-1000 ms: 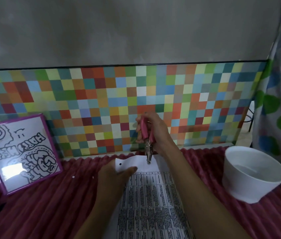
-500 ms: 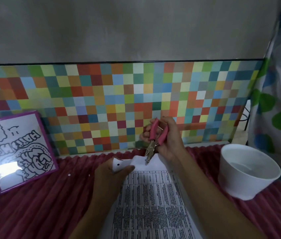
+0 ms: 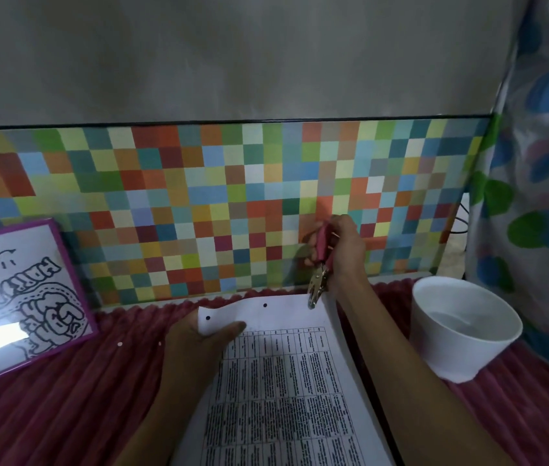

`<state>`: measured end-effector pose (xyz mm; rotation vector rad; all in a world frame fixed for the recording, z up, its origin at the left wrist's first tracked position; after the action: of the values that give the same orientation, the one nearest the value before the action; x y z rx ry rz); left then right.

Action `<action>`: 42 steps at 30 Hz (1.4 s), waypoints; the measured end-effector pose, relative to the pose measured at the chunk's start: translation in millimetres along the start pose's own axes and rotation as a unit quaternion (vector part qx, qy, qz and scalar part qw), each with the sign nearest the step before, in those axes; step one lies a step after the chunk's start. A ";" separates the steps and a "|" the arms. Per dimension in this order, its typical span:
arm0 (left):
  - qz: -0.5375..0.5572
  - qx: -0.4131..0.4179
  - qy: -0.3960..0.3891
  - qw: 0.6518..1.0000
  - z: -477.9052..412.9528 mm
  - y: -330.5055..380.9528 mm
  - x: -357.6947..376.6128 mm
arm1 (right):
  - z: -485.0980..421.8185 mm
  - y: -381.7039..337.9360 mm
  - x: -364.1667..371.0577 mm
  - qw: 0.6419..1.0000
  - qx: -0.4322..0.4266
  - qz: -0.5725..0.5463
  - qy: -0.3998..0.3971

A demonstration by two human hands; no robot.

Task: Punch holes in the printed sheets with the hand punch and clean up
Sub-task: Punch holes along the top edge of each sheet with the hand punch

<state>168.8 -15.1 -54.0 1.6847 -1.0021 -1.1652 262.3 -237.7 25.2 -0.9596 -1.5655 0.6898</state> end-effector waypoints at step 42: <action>-0.061 -0.002 0.013 0.998 7.3 12.9 1.7 | -0.6 -0.2 15.8 0.954 0.116 0.089 -0.262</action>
<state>160.3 -22.3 -44.0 1.7731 -0.8917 -1.2196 262.1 -224.2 33.4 -0.7823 -1.8110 1.3084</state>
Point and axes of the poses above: each hand's wrist, its own z-axis away from the middle knuckle, its own x-axis out of the palm, y = z × x, the point moved 4 cm from there along -z, towards the middle knuckle, and after that the axes turned 8 degrees about -y, right-handed, at the moved point
